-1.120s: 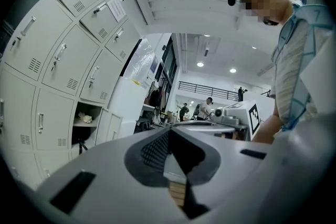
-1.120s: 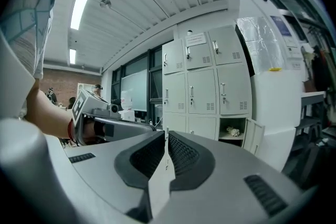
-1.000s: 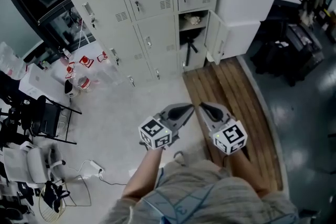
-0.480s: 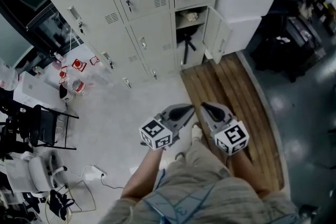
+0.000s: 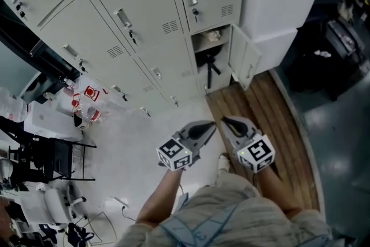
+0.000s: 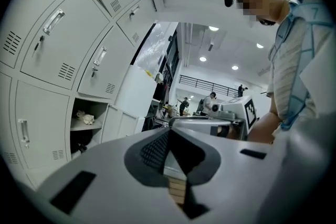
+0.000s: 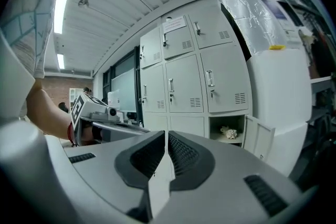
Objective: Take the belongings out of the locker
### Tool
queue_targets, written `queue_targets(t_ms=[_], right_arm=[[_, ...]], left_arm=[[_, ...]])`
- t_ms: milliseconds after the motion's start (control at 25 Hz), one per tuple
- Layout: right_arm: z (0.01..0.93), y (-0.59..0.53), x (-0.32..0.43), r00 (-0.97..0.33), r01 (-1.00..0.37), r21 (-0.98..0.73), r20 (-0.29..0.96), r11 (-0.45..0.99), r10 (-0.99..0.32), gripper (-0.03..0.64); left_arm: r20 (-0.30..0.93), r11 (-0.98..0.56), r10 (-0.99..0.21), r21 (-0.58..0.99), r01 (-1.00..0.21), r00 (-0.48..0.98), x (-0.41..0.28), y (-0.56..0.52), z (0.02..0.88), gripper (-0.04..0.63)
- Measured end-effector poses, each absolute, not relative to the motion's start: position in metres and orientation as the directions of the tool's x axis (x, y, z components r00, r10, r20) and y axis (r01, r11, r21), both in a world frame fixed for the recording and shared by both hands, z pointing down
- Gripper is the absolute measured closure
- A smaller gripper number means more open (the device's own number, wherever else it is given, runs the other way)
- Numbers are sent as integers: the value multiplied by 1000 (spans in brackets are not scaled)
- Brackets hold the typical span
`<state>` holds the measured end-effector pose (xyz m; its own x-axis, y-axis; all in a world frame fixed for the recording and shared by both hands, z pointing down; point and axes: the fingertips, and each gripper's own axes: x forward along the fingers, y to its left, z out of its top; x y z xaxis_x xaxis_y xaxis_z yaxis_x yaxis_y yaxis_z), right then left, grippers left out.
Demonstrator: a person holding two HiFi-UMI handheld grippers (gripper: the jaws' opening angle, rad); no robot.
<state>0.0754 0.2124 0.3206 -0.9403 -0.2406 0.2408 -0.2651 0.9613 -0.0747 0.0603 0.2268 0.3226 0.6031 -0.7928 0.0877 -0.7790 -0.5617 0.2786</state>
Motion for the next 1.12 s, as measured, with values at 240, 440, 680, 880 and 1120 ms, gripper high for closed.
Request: queue_targets(t_ms=[240, 440, 680, 880, 1120], right_arm=[[315, 167, 65, -952, -217, -55, 235, 975, -198, 617], [306, 136, 60, -959, -202, -45, 210, 978, -189, 617], [310, 104, 48, -962, -206, -47, 195, 978, -193, 617], [323, 70, 23, -952, -242, -59, 204, 968, -226, 616], [338, 27, -11, -943, -274, -52, 209, 960, -258, 615]], left_arm=[[100, -553, -801, 255, -793, 590, 54, 176, 322, 592], [105, -537, -817, 219, -815, 567, 44, 145, 315, 592], [109, -515, -835, 193, -835, 540, 18, 118, 319, 592], [98, -495, -850, 188, -848, 518, -12, 81, 327, 592], [96, -489, -855, 174, -855, 509, -48, 29, 344, 592]])
